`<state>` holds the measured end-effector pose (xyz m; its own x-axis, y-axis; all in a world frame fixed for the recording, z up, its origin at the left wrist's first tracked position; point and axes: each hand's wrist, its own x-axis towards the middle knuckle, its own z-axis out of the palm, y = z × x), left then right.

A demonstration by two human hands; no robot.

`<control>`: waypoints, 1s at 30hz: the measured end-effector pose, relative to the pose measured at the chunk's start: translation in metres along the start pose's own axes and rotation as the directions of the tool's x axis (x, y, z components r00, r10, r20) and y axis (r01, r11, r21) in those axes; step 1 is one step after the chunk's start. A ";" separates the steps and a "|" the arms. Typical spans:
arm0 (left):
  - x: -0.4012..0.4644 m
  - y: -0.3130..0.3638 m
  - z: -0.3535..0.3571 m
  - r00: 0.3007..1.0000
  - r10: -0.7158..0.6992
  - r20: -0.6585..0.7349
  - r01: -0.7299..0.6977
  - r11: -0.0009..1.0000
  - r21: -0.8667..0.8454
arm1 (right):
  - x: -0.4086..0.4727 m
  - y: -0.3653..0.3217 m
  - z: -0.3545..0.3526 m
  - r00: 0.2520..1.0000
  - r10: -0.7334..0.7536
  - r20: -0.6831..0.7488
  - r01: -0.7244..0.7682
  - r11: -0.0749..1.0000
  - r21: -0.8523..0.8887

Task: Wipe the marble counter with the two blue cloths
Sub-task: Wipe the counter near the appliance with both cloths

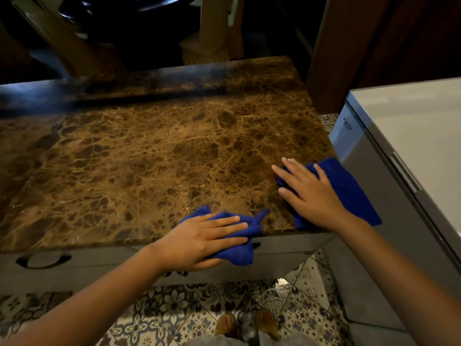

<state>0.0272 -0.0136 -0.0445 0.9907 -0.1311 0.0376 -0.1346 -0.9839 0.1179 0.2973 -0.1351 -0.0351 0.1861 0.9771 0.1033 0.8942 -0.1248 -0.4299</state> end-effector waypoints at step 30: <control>0.124 -0.086 -0.012 0.776 -0.628 -0.048 0.626 0.778 -0.061 | -0.008 0.041 -0.013 0.990 0.135 -0.032 -0.139 0.955 -0.263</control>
<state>0.1616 0.0559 -0.0376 0.8527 0.5223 0.0024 0.5138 -0.8397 0.1758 0.3374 -0.1498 -0.0419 0.3182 0.9452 0.0734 0.9350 -0.3001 -0.1890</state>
